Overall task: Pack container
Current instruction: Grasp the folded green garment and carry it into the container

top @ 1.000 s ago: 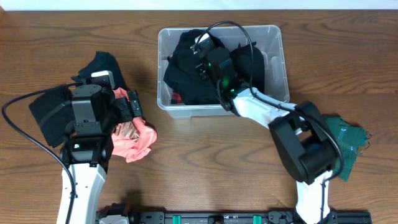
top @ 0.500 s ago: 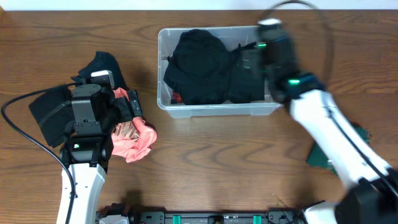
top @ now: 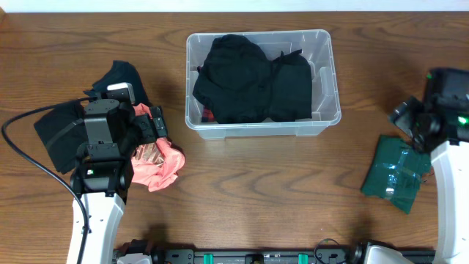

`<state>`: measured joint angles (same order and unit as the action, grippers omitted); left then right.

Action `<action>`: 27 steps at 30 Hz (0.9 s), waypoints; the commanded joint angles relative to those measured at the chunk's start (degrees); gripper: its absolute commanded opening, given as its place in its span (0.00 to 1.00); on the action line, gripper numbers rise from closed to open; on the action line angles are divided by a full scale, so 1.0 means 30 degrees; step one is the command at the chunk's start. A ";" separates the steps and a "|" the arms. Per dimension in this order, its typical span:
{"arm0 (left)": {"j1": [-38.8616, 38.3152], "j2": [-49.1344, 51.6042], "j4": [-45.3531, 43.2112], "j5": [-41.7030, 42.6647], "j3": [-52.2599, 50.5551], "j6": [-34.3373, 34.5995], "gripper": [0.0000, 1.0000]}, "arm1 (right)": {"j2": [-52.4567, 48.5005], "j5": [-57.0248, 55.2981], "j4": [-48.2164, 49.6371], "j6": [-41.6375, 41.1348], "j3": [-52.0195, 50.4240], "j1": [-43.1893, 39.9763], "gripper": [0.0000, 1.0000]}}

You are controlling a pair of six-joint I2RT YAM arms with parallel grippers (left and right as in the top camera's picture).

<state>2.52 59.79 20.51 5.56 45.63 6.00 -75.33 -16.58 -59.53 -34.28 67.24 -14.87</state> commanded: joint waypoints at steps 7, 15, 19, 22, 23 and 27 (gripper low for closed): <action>-0.0007 0.0022 -0.0015 -0.0299 0.0372 -0.0029 0.98 | 0.0146 0.2120 0.2353 -0.1479 -0.5697 -0.3694 0.95; -0.0007 0.0022 -0.0015 -0.0299 0.0372 -0.0029 0.98 | 0.0109 0.2368 0.7322 0.0058 -1.0054 -0.5632 0.93; -0.0007 0.0022 -0.0015 -0.0299 0.0372 -0.0029 0.98 | 0.0102 0.2382 1.0418 0.1741 -1.2029 -0.5697 0.92; -0.0007 0.0022 -0.0007 -0.0299 0.0372 -0.0029 0.98 | 0.0102 0.2594 1.2167 0.1770 -1.3253 -0.5697 0.89; -0.0007 0.0022 -0.0015 -0.0299 0.0372 -0.0029 0.98 | 0.0102 0.2769 1.2801 0.1916 -1.3682 -0.5697 0.85; -0.0007 0.0022 -0.0015 -0.0299 0.0372 -0.0029 0.98 | 0.0102 0.3541 1.4309 0.2106 -1.4768 -0.5697 0.27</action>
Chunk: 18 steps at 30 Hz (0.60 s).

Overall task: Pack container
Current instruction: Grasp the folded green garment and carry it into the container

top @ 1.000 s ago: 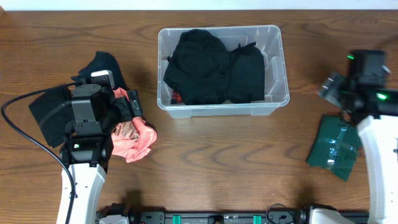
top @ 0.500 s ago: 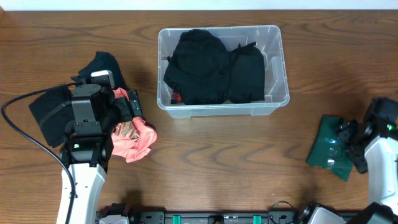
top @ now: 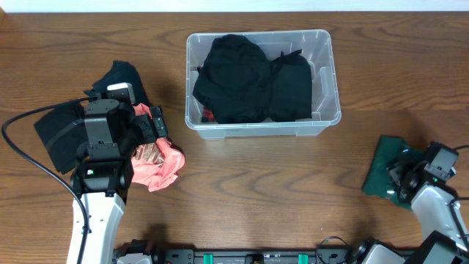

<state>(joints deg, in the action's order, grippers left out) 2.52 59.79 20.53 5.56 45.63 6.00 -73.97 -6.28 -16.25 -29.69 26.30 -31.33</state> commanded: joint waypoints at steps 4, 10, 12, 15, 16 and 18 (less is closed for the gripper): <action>-0.0007 0.0022 -0.0022 -0.0299 0.0372 -0.0029 0.98 | -0.0335 0.0641 0.0153 0.0714 -0.1246 -0.0204 0.01; -0.0007 0.0022 -0.0022 -0.0299 0.0372 -0.0029 0.98 | 0.0153 0.3599 0.1617 0.2463 -0.0233 0.0073 0.01; -0.0007 0.0022 -0.0022 -0.0299 0.0372 -0.0029 0.98 | 0.0656 0.3905 0.1290 0.2958 0.1086 0.0474 0.01; -0.0007 0.0022 -0.0022 -0.0299 0.0372 -0.0029 0.98 | 0.1384 0.3912 0.0350 0.4029 0.3847 0.1304 0.01; -0.0015 0.0022 -0.0022 -0.0299 0.0372 -0.0022 0.98 | 0.1588 0.3912 0.0036 0.4422 0.4758 0.1639 0.01; -0.0007 0.0022 -0.0022 -0.0299 0.0372 -0.0029 0.98 | 0.1974 0.3891 -0.0605 0.5362 0.6870 0.2514 0.01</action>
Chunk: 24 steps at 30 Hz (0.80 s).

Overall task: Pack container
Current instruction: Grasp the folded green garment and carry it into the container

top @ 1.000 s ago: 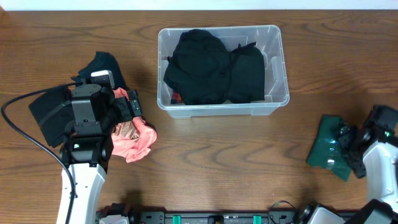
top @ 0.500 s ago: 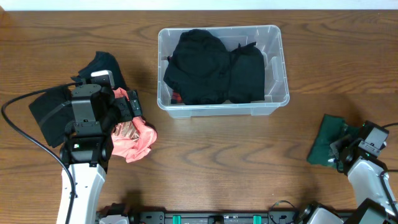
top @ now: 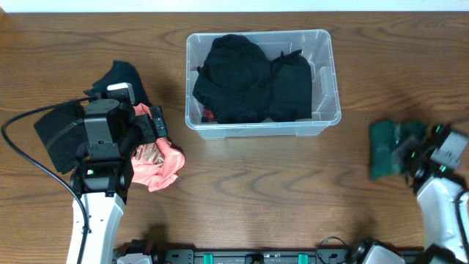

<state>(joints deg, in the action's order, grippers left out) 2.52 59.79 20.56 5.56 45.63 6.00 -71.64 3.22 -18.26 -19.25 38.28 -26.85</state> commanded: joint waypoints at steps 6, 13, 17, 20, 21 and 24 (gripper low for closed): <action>-0.0007 0.0022 -0.0036 -0.0299 0.0372 -0.0029 0.98 | 0.1209 0.1530 0.0437 0.8043 0.8007 0.5246 0.01; -0.0015 0.0022 -0.0015 -0.0291 0.0372 -0.0022 0.98 | -0.0765 0.2346 0.3322 1.5890 0.9202 1.1839 0.01; -0.0015 0.0022 -0.0015 -0.0299 0.0372 -0.0022 0.98 | -0.3373 0.3555 0.4364 1.7733 0.9202 1.4724 0.01; -0.0007 0.0022 -0.0015 -0.0299 0.0372 -0.0029 0.98 | -0.5967 0.4328 0.4976 1.7726 0.9202 1.6400 0.01; -0.0007 0.0022 -0.0015 -0.0299 0.0372 -0.0029 0.98 | -0.6375 0.4583 0.4983 1.7726 0.9202 1.6633 0.01; -0.0015 0.0022 -0.0015 -0.0299 0.0372 -0.0029 0.98 | -0.7941 0.5574 0.4925 1.7719 0.9202 1.7573 0.01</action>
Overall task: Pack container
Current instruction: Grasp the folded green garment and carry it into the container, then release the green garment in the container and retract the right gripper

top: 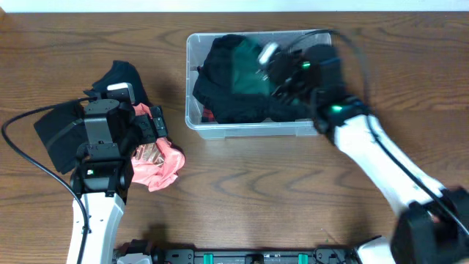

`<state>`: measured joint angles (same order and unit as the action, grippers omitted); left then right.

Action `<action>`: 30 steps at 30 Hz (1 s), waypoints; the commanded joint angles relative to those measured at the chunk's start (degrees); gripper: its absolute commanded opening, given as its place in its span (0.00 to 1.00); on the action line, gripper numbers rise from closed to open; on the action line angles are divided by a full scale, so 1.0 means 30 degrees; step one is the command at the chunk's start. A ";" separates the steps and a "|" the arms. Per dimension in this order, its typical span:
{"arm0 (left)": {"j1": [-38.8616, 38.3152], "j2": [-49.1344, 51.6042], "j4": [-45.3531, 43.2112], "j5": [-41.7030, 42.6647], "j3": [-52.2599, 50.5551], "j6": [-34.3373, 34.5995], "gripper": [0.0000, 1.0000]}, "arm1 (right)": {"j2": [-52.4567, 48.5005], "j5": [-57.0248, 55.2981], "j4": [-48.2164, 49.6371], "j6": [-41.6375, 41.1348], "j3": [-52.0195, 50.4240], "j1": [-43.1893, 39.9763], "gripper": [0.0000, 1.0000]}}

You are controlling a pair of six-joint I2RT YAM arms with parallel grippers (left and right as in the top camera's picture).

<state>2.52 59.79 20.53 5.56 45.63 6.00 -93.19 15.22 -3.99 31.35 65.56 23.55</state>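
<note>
The clear plastic container stands at the back middle, filled with black clothes. A dark green garment now lies on top of them inside the bin. My right gripper is blurred over the bin's middle, right at the green garment's edge and apparently still shut on it. A pink garment lies crumpled at the left front. My left gripper rests at its upper edge, jaws apart, with nothing visibly gripped.
Black clothing lies on the wooden table at the far left, partly under my left arm. The right arm stretches from the front right corner across to the bin.
My right gripper has gone from the table's right edge to over the container, and the green garment now sits on the black clothes inside. The left arm has not moved.
The green garment first lay flat at the right front with my right gripper behind it. Then the gripper was down on it, then it held the bunched garment up at the right edge. Now garment and gripper are in the bin. The left arm stayed still throughout.
</note>
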 commanded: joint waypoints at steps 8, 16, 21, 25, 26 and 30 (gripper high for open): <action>-0.0007 0.0022 -0.0007 -0.0299 0.0372 -0.0029 0.98 | -0.1902 0.2841 0.0007 0.0714 0.0109 0.2076 0.01; -0.0007 0.0029 -0.0007 -0.0299 0.0372 -0.0029 0.98 | -0.1501 0.6076 -0.0036 0.0656 0.0109 0.1945 0.01; -0.0007 0.0029 -0.0007 -0.0299 0.0372 -0.0029 0.98 | -0.1552 0.6033 -0.1093 0.0488 0.0109 0.1778 0.01; -0.0007 0.0022 -0.0015 -0.0299 0.0372 -0.0029 0.98 | -0.1960 0.4962 -0.2237 0.0495 0.0102 0.1778 0.02; -0.0007 0.0029 -0.0015 -0.0299 0.0372 -0.0029 0.98 | -0.2113 0.4656 -0.2353 0.0495 0.0102 0.1778 0.05; -0.0007 0.0029 -0.0015 -0.0299 0.0364 -0.0029 0.98 | -0.2419 0.3949 -0.2404 0.0495 0.0102 0.1778 0.90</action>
<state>2.52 59.79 20.53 5.56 45.63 6.00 -98.78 28.67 -10.44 33.26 65.58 28.75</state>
